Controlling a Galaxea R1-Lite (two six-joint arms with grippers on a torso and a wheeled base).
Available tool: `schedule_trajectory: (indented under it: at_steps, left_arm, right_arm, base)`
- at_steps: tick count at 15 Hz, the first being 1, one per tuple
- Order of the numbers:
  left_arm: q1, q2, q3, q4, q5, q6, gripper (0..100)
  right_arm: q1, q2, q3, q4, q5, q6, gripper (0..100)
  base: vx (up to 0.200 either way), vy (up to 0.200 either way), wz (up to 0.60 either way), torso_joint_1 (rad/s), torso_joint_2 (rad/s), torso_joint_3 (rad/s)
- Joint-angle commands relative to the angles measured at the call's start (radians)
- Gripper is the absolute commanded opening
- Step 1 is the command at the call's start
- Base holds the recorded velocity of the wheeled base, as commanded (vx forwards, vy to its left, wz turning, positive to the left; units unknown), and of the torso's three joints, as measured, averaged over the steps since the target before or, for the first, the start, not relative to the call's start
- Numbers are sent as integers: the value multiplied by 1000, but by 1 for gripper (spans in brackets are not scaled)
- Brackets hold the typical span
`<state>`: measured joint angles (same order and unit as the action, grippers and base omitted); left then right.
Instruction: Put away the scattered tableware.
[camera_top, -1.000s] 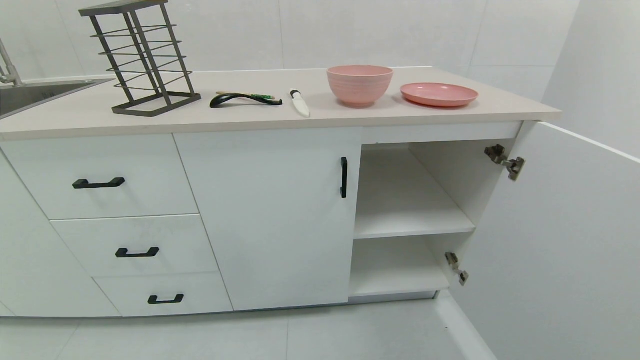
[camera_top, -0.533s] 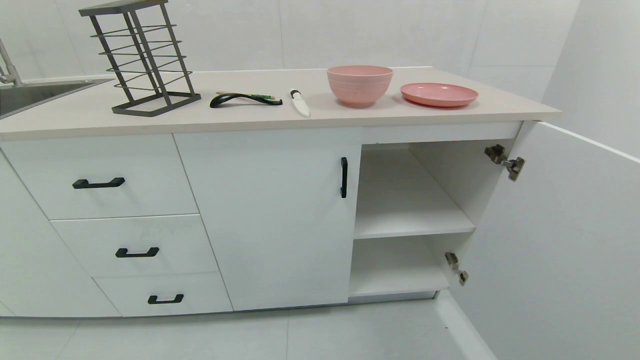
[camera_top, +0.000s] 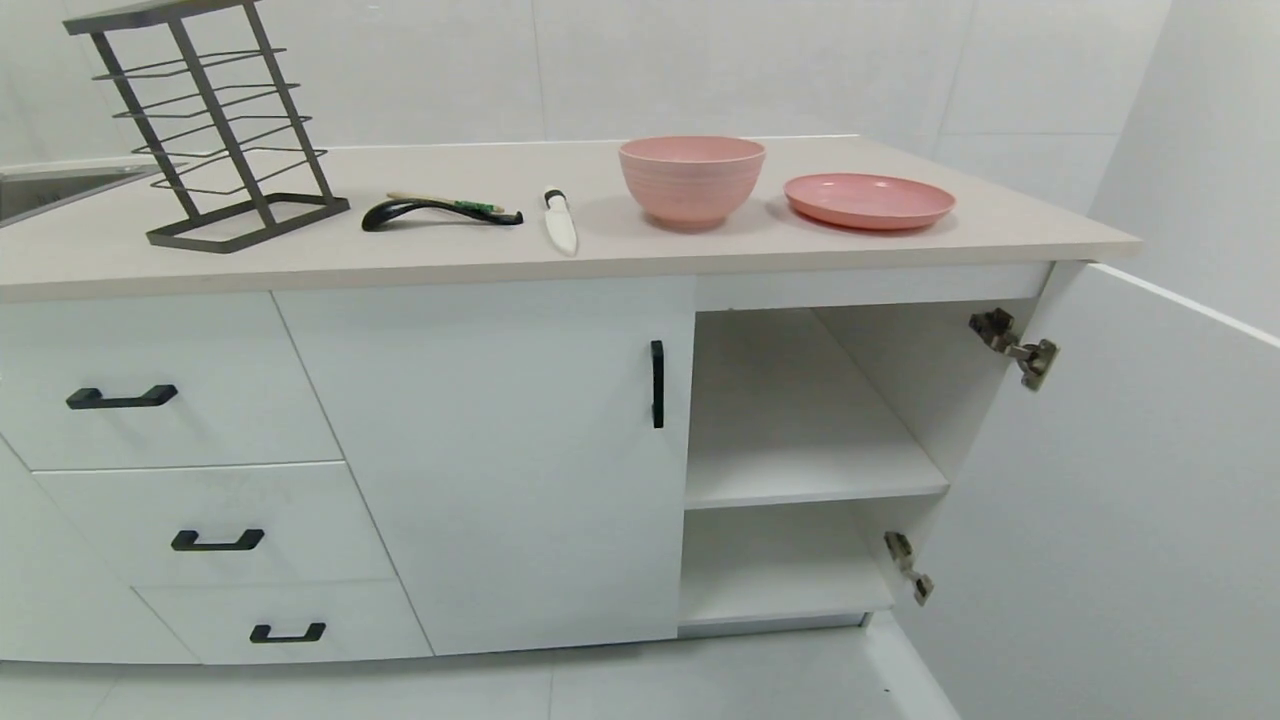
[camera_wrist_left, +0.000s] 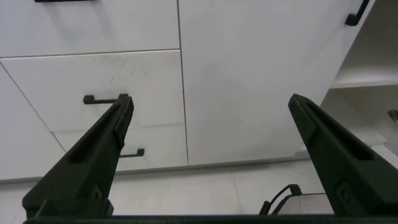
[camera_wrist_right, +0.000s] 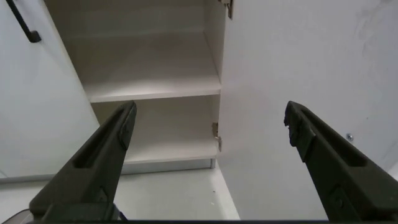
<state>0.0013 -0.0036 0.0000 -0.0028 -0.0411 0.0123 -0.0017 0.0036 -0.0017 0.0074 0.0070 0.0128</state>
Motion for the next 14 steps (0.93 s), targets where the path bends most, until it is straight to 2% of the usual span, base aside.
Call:
schedule_trajectory:
  at_steps: [1,6,12,14]
  left_arm:
    - [-1,4,0,0,0,0,100]
    - [0,4,0,0,0,1,100]
    - [-1,4,0,0,0,0,100]
    - [-1,4,0,0,0,0,100]
  right_arm:
    - [0,-1,0,-1,1,1,100]
    - [0,-1,0,-1,1,1,100]
    - [0,-1,0,-1,1,3,100]
    - [0,-1,0,-1,1,0,100]
  base:
    - [200,0,0,7,2,2]
    - [200,0,0,-1,0,6]
    - [0,0,0,0,0,0]
    - [0,0,-300,1,1,1]
